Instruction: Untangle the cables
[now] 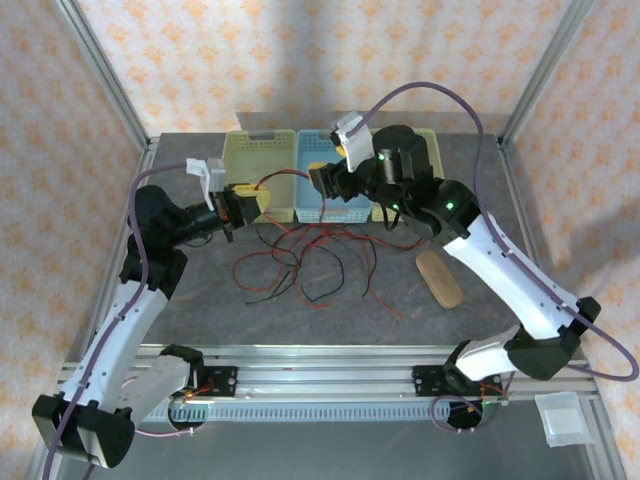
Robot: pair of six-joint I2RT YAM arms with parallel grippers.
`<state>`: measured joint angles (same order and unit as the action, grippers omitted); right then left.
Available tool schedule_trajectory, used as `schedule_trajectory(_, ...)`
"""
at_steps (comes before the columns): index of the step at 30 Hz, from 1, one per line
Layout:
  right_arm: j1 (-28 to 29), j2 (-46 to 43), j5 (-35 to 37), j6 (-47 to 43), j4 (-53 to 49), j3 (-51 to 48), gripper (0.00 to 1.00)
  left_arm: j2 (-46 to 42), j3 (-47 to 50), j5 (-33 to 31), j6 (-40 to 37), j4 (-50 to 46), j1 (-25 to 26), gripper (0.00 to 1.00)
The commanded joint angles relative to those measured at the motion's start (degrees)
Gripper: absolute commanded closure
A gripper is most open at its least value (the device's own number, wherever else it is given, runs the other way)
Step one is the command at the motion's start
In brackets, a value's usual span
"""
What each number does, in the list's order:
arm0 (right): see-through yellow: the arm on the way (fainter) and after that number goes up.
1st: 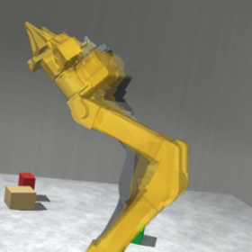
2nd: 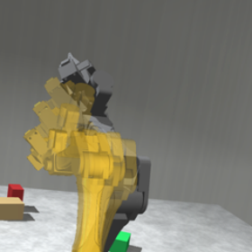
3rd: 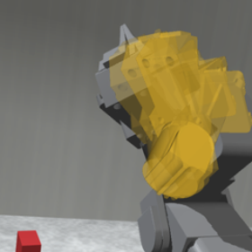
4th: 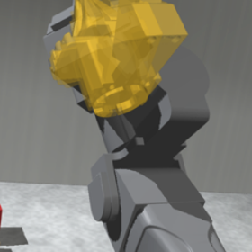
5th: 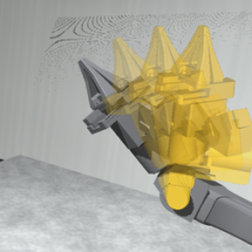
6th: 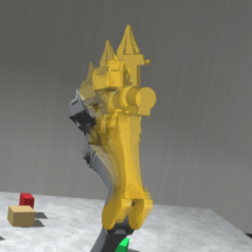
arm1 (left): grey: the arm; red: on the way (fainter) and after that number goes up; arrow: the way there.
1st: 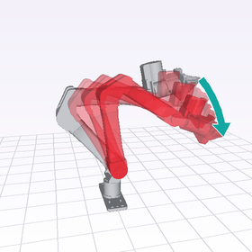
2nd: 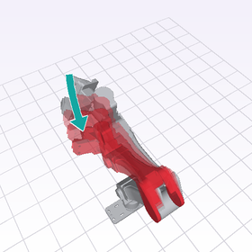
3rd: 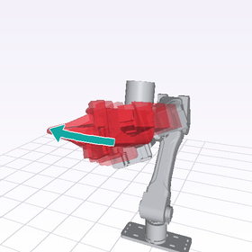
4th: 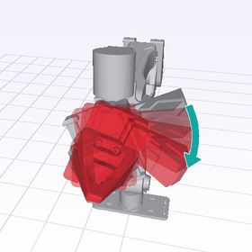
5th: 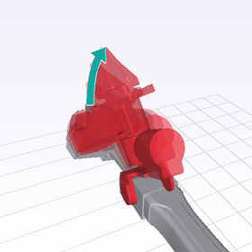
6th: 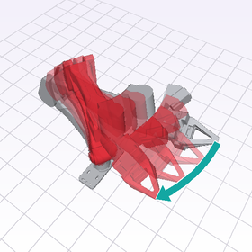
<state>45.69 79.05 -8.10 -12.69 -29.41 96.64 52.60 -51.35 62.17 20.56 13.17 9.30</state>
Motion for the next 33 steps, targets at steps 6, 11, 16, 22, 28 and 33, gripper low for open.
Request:
schedule_trajectory(6, 2.8, -5.5, -23.3, 4.0, 8.6, -7.2, 0.47, -0.8, -1.1, -4.6, 7.0, 4.1, 2.3, 1.0)
schedule_trajectory(11, 4.6, -3.5, -32.6, 3.0, 5.4, -9.9, 0.49, -0.1, -2.2, -4.5, 6.5, 3.4, 2.4, 1.0)
schedule_trajectory(16, 4.8, -3.4, -30.2, 4.2, 9.7, -14.3, 0.51, 0.6, -2.4, -3.7, 7.3, 4.5, 2.5, 1.0)
schedule_trajectory(22, 4.8, -2.1, -28.5, 7.4, 14.8, -15.3, 0.48, 0.7, -2.0, -3.1, 8.1, 6.0, 2.7, 1.0)
schedule_trajectory(28, 4.8, 0.2, -30.3, 9.1, 17.3, -14.4, 0.5, 0.7, -1.7, -2.6, 8.7, 7.3, 3.0, 1.0)
schedule_trajectory(33, 4.8, 1.5, -31.7, 8.7, 17.1, -13.6, 0.59, 0.9, -1.7, -2.3, 8.8, 7.6, 3.1, 1.0)
